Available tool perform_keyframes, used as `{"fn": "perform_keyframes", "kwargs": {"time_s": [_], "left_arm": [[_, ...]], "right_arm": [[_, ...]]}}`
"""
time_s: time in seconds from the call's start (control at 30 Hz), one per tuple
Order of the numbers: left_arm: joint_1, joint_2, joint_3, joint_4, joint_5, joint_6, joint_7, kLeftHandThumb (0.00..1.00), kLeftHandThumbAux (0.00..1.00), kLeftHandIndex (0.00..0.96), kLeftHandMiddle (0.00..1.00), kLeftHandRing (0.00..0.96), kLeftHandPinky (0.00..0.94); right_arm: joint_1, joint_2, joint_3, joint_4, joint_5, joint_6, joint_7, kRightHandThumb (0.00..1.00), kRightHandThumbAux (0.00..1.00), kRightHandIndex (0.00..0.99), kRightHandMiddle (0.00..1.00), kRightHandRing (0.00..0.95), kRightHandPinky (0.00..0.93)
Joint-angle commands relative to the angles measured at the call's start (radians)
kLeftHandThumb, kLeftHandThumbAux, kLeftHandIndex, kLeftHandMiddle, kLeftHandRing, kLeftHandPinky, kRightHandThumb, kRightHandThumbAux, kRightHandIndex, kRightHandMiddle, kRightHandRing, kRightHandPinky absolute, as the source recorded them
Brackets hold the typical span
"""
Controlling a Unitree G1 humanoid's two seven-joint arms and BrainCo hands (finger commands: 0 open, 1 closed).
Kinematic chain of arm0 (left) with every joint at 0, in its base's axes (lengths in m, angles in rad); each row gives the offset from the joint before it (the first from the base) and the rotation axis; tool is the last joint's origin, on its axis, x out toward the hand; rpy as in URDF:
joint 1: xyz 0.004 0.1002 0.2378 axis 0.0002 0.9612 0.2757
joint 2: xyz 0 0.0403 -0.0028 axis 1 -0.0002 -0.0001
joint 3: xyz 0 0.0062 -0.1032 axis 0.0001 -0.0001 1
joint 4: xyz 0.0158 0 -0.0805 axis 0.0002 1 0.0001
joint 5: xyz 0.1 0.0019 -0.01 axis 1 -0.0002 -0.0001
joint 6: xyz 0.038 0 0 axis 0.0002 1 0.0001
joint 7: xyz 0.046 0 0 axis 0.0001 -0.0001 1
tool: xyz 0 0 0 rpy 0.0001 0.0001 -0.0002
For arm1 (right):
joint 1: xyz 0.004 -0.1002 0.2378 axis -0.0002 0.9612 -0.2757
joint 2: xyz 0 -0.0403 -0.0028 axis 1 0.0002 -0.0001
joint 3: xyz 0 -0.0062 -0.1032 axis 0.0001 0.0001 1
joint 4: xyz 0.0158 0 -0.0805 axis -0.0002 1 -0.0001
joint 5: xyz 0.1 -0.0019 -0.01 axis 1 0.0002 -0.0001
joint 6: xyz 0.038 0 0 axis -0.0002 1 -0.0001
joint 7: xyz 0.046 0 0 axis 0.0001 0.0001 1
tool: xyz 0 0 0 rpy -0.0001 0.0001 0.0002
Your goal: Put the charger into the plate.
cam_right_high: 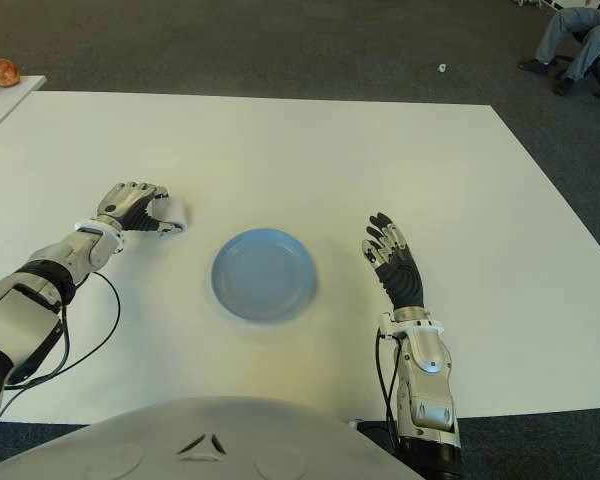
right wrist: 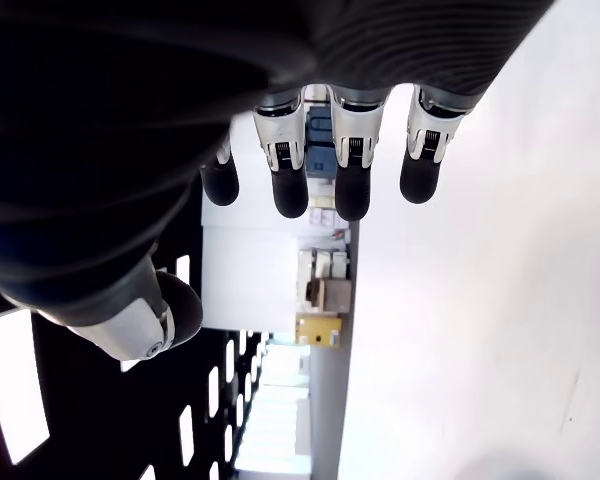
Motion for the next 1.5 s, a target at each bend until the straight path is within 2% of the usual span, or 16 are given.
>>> {"fn": "perform_keyframes", "kwargs": {"time_s": [0.03, 0.3, 0.5, 0.67, 0.83, 1.0, 1.23, 1.5], "left_arm": [[0.021, 0.019, -0.015, 0.011, 0.025, -0.021, 0.020, 0.749, 0.698, 0.442, 0.863, 0.856, 0.813], [-0.007, 0.058, -0.034, -0.001, 0.067, -0.055, 0.098, 0.748, 0.698, 0.442, 0.865, 0.859, 0.822], [-0.057, 0.092, -0.029, -0.035, 0.073, -0.101, 0.111, 0.748, 0.698, 0.442, 0.861, 0.857, 0.830], [-0.103, 0.136, 0.026, -0.106, 0.025, -0.169, 0.070, 0.748, 0.699, 0.441, 0.860, 0.858, 0.840], [-0.104, 0.166, 0.084, -0.189, -0.021, -0.199, 0.007, 0.749, 0.699, 0.442, 0.861, 0.860, 0.845], [-0.059, 0.184, 0.159, -0.344, -0.097, -0.211, -0.077, 0.749, 0.698, 0.442, 0.864, 0.864, 0.857], [0.054, 0.198, 0.256, -0.657, -0.204, -0.150, -0.260, 0.750, 0.698, 0.442, 0.876, 0.876, 0.874], [0.139, 0.176, 0.329, -0.864, -0.259, -0.093, -0.400, 0.750, 0.698, 0.442, 0.888, 0.881, 0.861]], "right_arm": [[-0.006, 0.002, -0.004, 0.002, 0.015, 0.006, 0.001, 0.000, 0.581, 0.006, 0.118, 0.101, 0.081], [-0.006, 0.005, -0.002, -0.009, 0.022, 0.022, -0.001, 0.000, 0.580, 0.009, 0.120, 0.103, 0.084], [-0.011, 0.010, 0.001, -0.007, 0.019, 0.028, -0.008, 0.000, 0.587, 0.010, 0.120, 0.103, 0.084], [-0.014, 0.013, 0.003, -0.010, 0.018, 0.038, -0.014, 0.000, 0.599, 0.013, 0.130, 0.111, 0.094], [-0.019, 0.017, 0.005, -0.009, 0.017, 0.052, -0.018, 0.000, 0.604, 0.014, 0.138, 0.119, 0.103], [-0.021, 0.020, 0.006, -0.011, 0.013, 0.067, -0.026, 0.000, 0.608, 0.017, 0.145, 0.126, 0.106], [-0.023, 0.018, 0.005, -0.008, 0.013, 0.076, -0.026, 0.000, 0.605, 0.016, 0.143, 0.123, 0.101], [-0.025, 0.018, 0.004, -0.007, 0.012, 0.087, -0.030, 0.000, 0.599, 0.016, 0.141, 0.122, 0.099]]}}
